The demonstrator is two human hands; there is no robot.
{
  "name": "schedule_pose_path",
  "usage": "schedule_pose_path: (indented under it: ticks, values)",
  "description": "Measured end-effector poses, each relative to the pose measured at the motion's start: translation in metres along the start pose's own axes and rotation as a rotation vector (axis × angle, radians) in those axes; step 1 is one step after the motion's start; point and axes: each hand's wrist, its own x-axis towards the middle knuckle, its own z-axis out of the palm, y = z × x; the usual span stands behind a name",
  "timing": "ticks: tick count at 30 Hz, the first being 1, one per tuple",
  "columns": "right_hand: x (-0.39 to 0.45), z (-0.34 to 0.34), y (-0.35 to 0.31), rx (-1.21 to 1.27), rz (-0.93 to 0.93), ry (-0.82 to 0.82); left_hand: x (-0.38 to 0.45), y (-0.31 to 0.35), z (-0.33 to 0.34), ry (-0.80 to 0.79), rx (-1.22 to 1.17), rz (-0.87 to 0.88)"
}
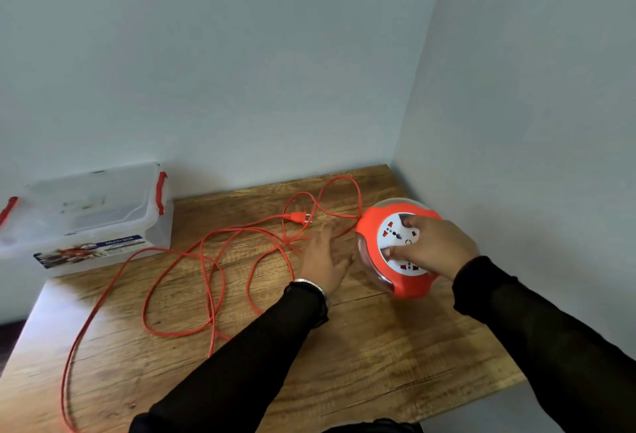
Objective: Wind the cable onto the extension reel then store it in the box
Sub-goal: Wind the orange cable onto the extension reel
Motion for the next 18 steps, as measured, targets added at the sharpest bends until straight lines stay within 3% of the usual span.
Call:
schedule_pose_path:
  ticks: [3,5,8,10,13,15,18]
  values:
    - [0.005,-0.006,-0.001,-0.029,-0.013,0.032,0.005,0.010,-0.016,0.143,0.010,0.112]
    - [0.009,-0.010,0.002,-0.057,0.006,0.042,0.010,0.009,-0.035,0.271,-0.168,0.129]
    - [0.013,-0.015,0.009,-0.067,0.031,0.042,0.024,-0.003,-0.078,0.584,-0.495,-0.098]
    - [0.015,-0.016,0.011,-0.061,0.024,0.043,0.037,-0.022,-0.109,0.730,-0.599,-0.348]
    - [0.018,-0.020,0.006,-0.003,-0.003,0.062,0.045,-0.052,-0.140,0.641,-0.945,-0.702]
    - [0.019,-0.027,-0.001,0.032,-0.038,0.066,0.047,-0.063,-0.151,0.600,-1.116,-0.778]
    - [0.020,-0.047,-0.017,0.015,-0.111,0.123,0.052,-0.055,-0.155,0.569,-1.117,-0.773]
